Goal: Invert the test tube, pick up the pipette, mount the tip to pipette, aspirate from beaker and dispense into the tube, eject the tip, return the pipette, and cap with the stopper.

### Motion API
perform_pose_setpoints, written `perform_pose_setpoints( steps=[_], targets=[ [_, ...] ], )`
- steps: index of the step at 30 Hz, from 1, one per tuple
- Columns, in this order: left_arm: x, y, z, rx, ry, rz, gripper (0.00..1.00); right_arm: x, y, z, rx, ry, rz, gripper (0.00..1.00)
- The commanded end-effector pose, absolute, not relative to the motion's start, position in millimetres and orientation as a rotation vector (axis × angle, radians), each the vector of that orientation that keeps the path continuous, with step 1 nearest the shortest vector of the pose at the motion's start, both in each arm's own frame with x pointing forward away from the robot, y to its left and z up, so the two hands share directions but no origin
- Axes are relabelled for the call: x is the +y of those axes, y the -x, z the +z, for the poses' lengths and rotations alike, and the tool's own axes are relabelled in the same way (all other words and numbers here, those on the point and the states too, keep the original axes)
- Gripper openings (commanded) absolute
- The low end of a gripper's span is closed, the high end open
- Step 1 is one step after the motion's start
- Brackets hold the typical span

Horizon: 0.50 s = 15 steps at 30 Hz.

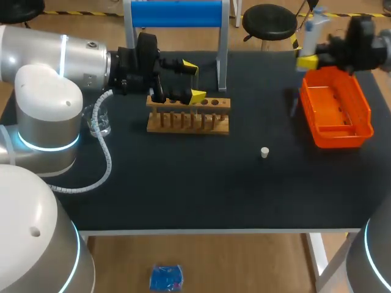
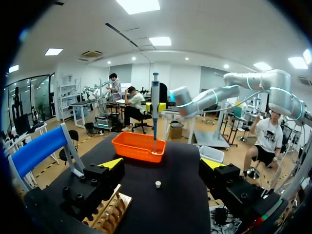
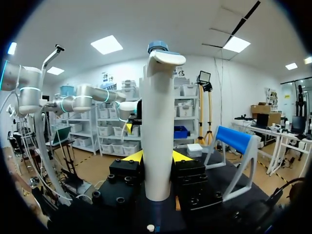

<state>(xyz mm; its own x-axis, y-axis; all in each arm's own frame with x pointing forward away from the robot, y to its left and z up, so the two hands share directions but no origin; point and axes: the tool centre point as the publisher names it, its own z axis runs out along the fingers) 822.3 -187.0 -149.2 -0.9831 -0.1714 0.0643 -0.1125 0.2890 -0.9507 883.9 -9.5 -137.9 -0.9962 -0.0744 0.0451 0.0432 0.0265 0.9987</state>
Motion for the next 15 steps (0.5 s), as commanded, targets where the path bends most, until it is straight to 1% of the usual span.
perform_pose_setpoints(
  steps=[1, 8, 15],
  targets=[
    [-187.3, -821.4, -148.8, 2.480, 0.276, -1.823, 1.00, -64.4, -877.0, -134.6, -2.211, -0.005, -2.144, 0.00],
    [-187.3, -821.4, -148.8, 2.480, 0.276, -1.823, 1.00, -100.8, -888.4, -142.9, -2.210, 0.035, -2.149, 0.00],
    [-187.3, -821.4, -148.8, 2.480, 0.276, -1.823, 1.00, -124.2, -908.4, -156.1, -2.210, 0.045, -2.143, 0.00]
  ],
)
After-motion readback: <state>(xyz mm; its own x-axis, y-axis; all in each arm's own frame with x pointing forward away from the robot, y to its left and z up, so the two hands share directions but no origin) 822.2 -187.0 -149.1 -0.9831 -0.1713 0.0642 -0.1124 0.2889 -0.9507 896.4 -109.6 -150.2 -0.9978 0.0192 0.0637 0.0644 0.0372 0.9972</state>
